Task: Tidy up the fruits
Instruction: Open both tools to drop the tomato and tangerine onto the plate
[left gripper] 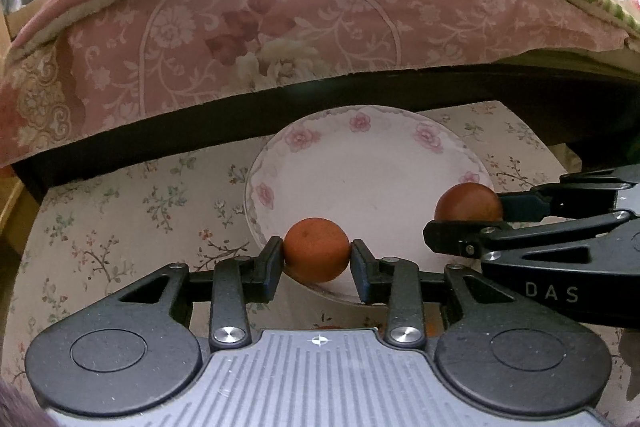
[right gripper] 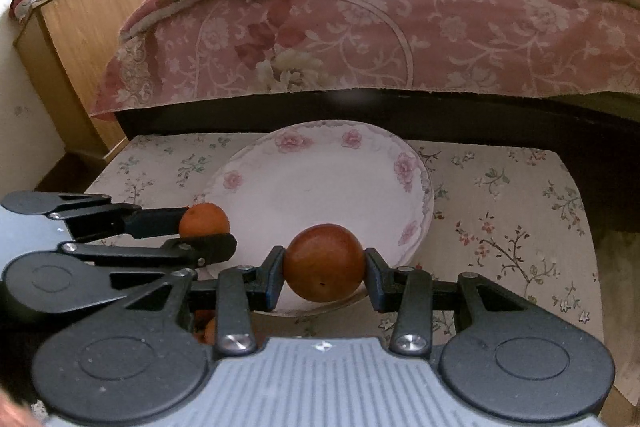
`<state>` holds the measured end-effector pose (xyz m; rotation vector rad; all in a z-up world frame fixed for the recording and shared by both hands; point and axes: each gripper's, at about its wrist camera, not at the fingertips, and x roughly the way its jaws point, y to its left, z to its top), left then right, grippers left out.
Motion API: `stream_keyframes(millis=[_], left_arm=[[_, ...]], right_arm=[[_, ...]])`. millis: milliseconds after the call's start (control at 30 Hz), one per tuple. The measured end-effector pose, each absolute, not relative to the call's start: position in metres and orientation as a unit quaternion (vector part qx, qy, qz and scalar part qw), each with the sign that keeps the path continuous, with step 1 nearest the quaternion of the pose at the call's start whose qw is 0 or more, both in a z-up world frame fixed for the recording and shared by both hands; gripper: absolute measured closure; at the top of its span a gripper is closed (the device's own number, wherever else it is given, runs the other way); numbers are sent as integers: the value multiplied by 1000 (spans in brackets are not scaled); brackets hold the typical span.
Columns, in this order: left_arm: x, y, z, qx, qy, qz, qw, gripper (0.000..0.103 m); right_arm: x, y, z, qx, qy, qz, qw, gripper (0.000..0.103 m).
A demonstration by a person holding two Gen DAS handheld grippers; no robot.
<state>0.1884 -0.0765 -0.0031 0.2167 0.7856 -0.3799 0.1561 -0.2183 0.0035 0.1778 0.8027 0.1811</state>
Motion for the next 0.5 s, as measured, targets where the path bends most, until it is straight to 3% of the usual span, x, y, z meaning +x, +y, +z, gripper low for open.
stream_keyframes(millis=[500], left_arm=[[185, -69, 3, 103, 375, -175, 904, 44]], right_arm=[[154, -217, 10, 70, 373, 83, 921, 57]])
